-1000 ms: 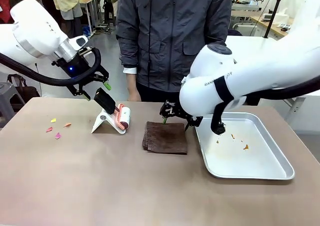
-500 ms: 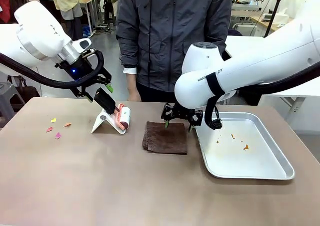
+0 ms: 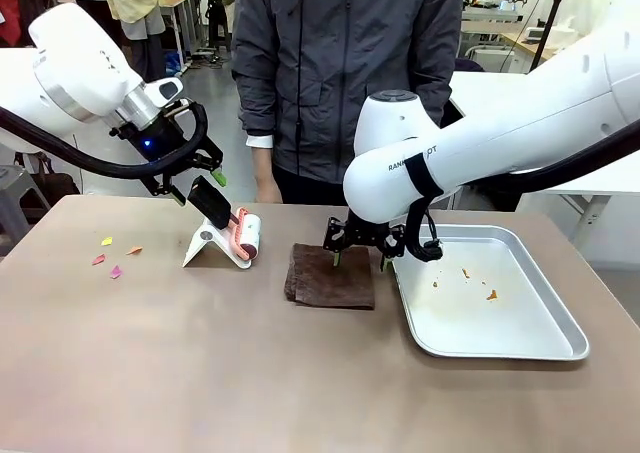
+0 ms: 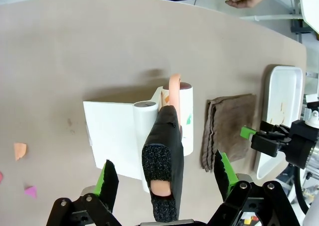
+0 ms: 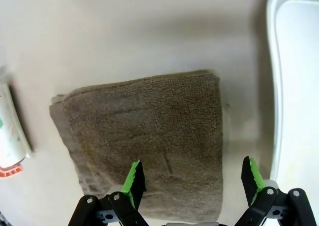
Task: Clean the surface of the table.
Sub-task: Hold the Lint Roller with your left hand and the towel with your right hand.
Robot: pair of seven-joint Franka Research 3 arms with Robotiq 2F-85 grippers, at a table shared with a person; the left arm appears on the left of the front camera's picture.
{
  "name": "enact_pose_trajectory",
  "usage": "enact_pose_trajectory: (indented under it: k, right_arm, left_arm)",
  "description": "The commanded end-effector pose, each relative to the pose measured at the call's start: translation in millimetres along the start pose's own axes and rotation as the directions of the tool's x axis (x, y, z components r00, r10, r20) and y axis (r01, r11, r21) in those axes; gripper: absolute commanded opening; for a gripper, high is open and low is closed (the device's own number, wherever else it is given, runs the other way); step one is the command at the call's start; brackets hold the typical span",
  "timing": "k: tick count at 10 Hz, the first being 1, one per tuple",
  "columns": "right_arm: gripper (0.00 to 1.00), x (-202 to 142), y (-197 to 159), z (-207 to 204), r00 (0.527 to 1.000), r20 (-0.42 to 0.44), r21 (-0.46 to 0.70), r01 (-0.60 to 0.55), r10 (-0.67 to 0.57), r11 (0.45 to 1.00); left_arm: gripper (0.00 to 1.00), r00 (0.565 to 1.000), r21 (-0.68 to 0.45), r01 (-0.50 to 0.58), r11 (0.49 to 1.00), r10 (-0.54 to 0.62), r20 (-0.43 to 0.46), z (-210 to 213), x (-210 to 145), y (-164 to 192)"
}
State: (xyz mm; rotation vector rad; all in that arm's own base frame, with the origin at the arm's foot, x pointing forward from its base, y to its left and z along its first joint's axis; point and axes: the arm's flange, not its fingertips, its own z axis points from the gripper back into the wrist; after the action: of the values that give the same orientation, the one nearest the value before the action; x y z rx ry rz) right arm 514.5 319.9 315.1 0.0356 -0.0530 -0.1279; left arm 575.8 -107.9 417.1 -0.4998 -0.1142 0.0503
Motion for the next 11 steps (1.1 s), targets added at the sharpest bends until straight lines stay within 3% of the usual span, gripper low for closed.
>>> enact_pose_trajectory:
  k: [1, 5, 6, 7, 8, 9, 10, 11]
  right_arm:
    - [1.0, 5.1, 4.7, -6.2, 0.999, -0.027, 0.034, -0.035, 0.036, 0.999]
    - [1.0, 4.7, 4.5, -10.9, 0.999, -0.024, 0.062, -0.034, 0.035, 0.997]
    - [1.0, 4.7, 5.2, -10.7, 0.999, -0.028, 0.061, -0.031, 0.033, 0.998]
    - [0.73, 5.2, 5.7, -10.3, 0.999, -0.017, 0.071, -0.032, 0.033, 0.997]
    - [0.4, 5.2, 5.8, -10.0, 0.999, -0.026, 0.072, -0.023, 0.025, 0.997]
    - [0.13, 5.9, 5.6, -11.2, 0.999, -0.03, 0.065, -0.018, 0.02, 0.998]
    - [0.0, 6.6, 6.8, -14.0, 0.999, -0.039, 0.058, -0.018, 0.02, 0.998]
    - [0.0, 6.6, 8.2, -16.5, 0.999, -0.044, 0.055, -0.019, 0.021, 0.998]
  left_arm:
    - [1.0, 0.999, -0.007, 0.04, 0.999, -0.04, -0.008, -2.5, -5.1, 4.5]
    - [1.0, 0.997, 0.004, 0.07, 0.998, -0.07, -0.023, -6.3, -5.7, 3.9]
    - [0.87, 0.997, -0.015, 0.081, 0.997, -0.081, -0.018, -6.2, -6.8, 3.7]
    - [0.41, 0.996, -0.025, 0.084, 0.996, -0.085, -0.019, -6.1, -7.9, 2.5]
    - [0.27, 0.996, -0.022, 0.086, 0.996, -0.087, -0.036, -7.2, -8.3, 2.5]
    - [0.0, 0.995, -0.014, 0.086, 0.996, -0.086, -0.043, -8.1, -8.4, 2.8]
    - [0.0, 0.994, -0.021, 0.095, 0.995, -0.096, -0.053, -8.3, -8.0, 3.3]
    - [0.0, 0.994, -0.019, 0.095, 0.995, -0.096, -0.05, -8.7, -8.0, 3.3]
